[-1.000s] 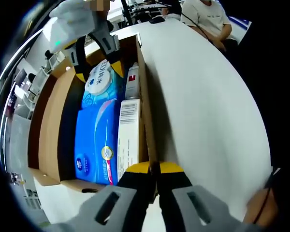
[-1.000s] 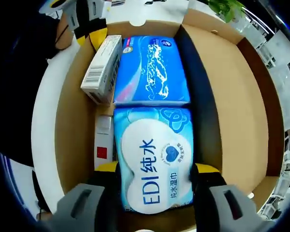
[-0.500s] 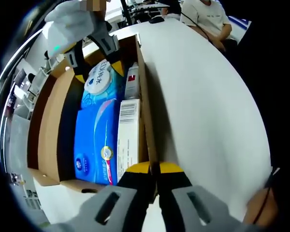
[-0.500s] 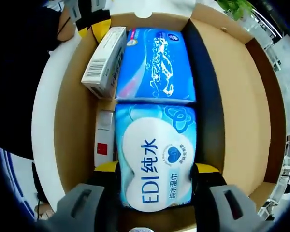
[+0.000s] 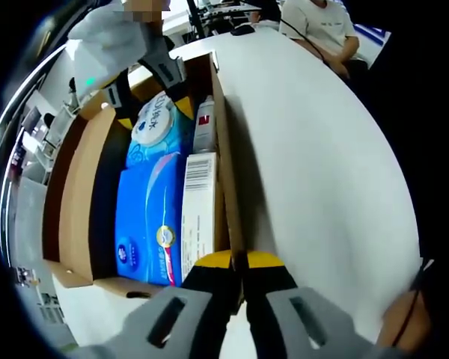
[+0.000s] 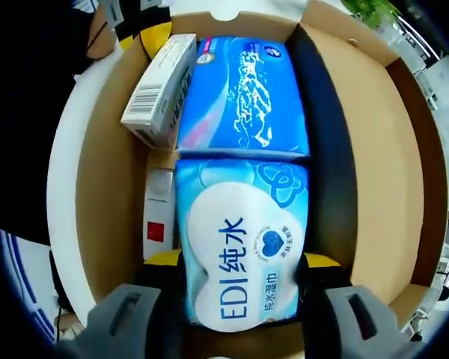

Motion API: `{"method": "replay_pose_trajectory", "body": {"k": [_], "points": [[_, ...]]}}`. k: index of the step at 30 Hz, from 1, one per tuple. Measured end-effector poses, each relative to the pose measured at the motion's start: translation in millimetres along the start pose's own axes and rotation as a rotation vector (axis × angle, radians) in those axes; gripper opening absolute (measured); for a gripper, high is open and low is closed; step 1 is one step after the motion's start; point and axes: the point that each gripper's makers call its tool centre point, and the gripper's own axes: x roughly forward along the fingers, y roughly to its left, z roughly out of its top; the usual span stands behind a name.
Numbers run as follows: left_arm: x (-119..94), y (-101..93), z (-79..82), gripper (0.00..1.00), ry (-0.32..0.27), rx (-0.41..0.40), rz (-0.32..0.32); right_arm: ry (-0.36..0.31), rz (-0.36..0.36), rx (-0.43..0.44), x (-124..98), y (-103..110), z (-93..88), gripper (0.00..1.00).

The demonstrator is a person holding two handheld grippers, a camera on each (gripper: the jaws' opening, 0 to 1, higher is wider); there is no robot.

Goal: Operate the shoe box by opening the lid, removing the specified soft item, and placing it in the target area until the item is outside and the box remains undamaged.

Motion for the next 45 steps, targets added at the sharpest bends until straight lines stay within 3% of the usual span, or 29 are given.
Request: {"method": "replay_pose_trajectory", "body": {"k": [8, 19, 30, 45], "points": [[1, 0.5, -0.5, 0.03, 0.009, 0.000, 0.003, 0.015, 0.003, 0.000, 4, 1, 0.0, 0.62], [2, 0.5, -1.7, 0.03, 0.019, -0.002, 0.001, -0.012, 0.015, 0.004, 9, 3, 1.6, 0.64], [5, -0.3, -3.1, 0.03, 0.033, -0.003, 0.002, 0.052, -0.007, -0.003, 19, 7, 3.3, 0.68], [5, -6.0, -1.9, 0.03, 0.027, 0.016, -0.012, 0.080, 0.000, 0.010, 16, 4, 0.9, 0.68]]}}
